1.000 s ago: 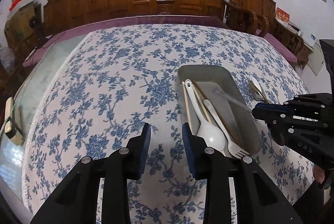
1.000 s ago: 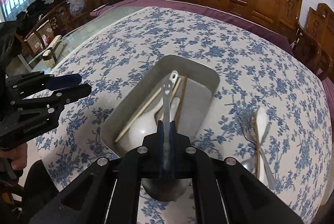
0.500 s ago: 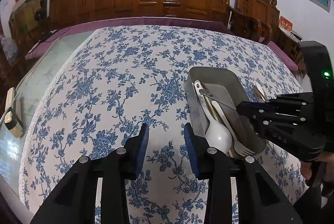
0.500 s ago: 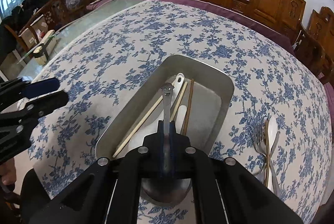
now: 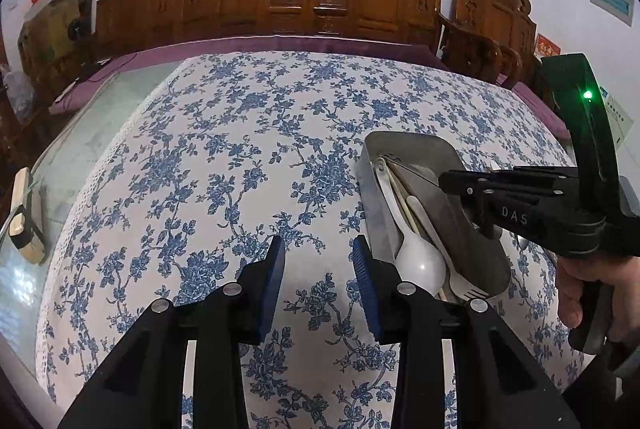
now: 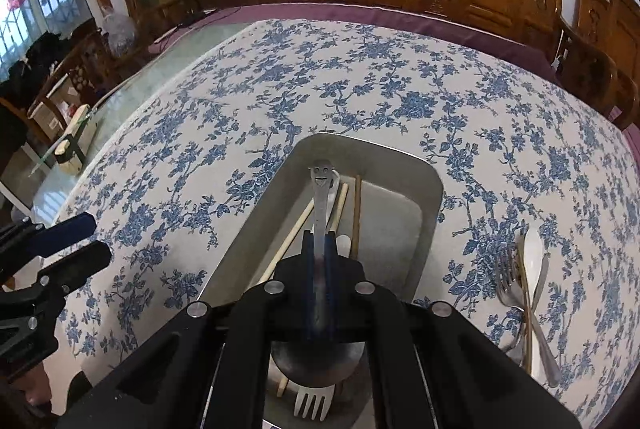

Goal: Organize utensils
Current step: 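Lower the smiley-face utensil into the grey tray and open the right tool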

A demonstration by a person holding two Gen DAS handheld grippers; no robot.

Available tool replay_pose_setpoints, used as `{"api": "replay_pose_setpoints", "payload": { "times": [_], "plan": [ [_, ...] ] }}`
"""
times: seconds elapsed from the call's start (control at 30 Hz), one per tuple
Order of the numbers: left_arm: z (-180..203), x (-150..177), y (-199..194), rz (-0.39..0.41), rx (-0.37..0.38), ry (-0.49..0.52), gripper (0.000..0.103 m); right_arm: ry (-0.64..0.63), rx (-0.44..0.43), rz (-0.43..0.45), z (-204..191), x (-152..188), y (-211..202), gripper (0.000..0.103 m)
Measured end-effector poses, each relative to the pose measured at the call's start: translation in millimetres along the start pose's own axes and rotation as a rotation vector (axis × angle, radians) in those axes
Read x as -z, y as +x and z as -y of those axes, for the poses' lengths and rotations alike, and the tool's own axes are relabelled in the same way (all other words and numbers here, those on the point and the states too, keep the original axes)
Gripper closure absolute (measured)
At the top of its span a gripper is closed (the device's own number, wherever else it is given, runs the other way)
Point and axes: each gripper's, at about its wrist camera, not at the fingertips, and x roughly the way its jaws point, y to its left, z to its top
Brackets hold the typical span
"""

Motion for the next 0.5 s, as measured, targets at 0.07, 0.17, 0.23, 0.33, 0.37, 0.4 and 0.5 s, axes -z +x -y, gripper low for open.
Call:
{"api": "replay_pose_setpoints", "payload": {
  "times": [0.07, 0.17, 0.23, 0.33, 0.37, 0.4, 0.5],
  "plan": [
    [1, 0, 0, 0.001, 0.000, 0.004, 0.070, 0.013, -0.011, -0.006, 1, 1, 1, 0.096],
    [4, 0, -1, 0.002, -0.001, 0.009, 0.070, 0.034, -0.044, 0.004, 3, 2, 0, 0.095],
    [5, 0, -1, 0.004, 0.001, 0.014, 0.070, 0.033, -0.066, 0.008, 3, 2, -2, 0.095],
    [9, 1, -4, 0.009, 0.000, 0.023, 0.070, 0.014, -0.070, 0.022, 0, 4, -9, 0.095],
    [9, 1, -5, 0.011, 0.000, 0.026, 0.070, 0.008, -0.078, 0.029, 0, 6, -13, 0.095],
    [11, 1, -6, 0.015, 0.000, 0.031, 0.070, 0.004, -0.081, 0.034, 0, 7, -16, 0.095],
    [15, 0, -8, 0.021, 0.003, 0.039, 0.067, -0.023, -0.075, 0.058, 2, 15, -35, 0.095]
  ]
}}
